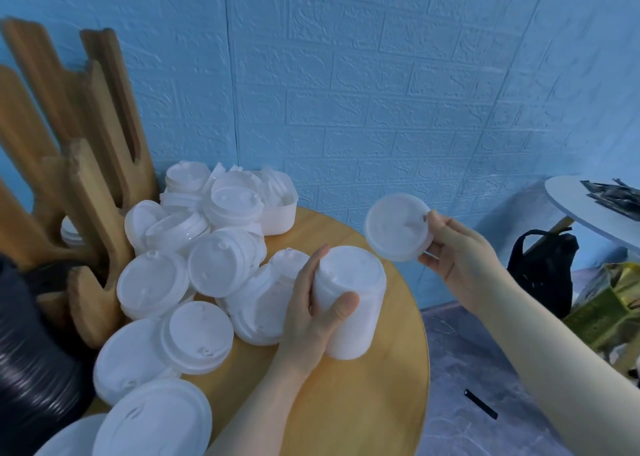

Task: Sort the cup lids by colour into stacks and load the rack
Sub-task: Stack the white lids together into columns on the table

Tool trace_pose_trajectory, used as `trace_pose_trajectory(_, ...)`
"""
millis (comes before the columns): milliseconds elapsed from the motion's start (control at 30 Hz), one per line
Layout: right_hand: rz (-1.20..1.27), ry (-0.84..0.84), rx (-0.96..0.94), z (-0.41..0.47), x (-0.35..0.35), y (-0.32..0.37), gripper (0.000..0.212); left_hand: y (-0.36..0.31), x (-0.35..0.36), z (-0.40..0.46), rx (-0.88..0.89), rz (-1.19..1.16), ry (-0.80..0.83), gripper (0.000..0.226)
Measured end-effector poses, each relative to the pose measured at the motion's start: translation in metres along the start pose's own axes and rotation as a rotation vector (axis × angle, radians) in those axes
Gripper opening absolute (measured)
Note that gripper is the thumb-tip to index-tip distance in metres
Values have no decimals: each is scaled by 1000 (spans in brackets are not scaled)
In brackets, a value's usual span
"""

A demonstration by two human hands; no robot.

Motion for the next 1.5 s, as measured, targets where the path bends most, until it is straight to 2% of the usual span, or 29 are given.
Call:
trace_pose_trajectory(100,132,87,122,1,12,4,16,0,1,0,-1,-24,11,84)
trace_pose_trajectory(167,80,142,214,2,20,-1,9,0,2,1,-7,-30,32,88)
trace_pose_trajectory(233,2,174,267,3,28,-8,22,1,2,2,2,-4,52,89)
trace_pose_trajectory(300,-65,162,267,4,32,-12,21,1,1,3,17,26,55,87)
trace_pose_trajectory(400,-264,134,194,0,35,-11,21,3,1,3,36,33,45,82)
trace_pose_trajectory(567,-695,195,31,-10,40,-6,25,5,0,2,47,58,24,78)
trace_pose_trajectory(733,-767,195,-87,-12,38,-7,27,4,0,2,34,70,15,76)
trace_pose_trajectory(800,-795,251,-144,-16,41,-6,26,5,0,2,32,71,15,76)
trace_pose_trajectory(1067,-742,438,-121,-25,20,7,39,6,0,3,18,34,11,78)
trace_pose_trajectory(1200,-840,407,-198,-24,18,3,37,7,0,3,17,20,13,80)
trace_pose_trajectory(1333,-917,401,-275,-26,24,2,22,7,0,2,-3,-11,23,85)
trace_pose_trajectory(1500,-969,313,-325,-32,41,1,34,6,0,2,8,0,27,84)
Point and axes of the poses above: each hand's wrist, its own z-axis towards the middle knuckle, its own x-axis out of the palm, y = z × x, the point moved 3 cm from there along z, towards the middle knuckle, and after that the axes turned 2 degrees about y, right-handed, at the moved point
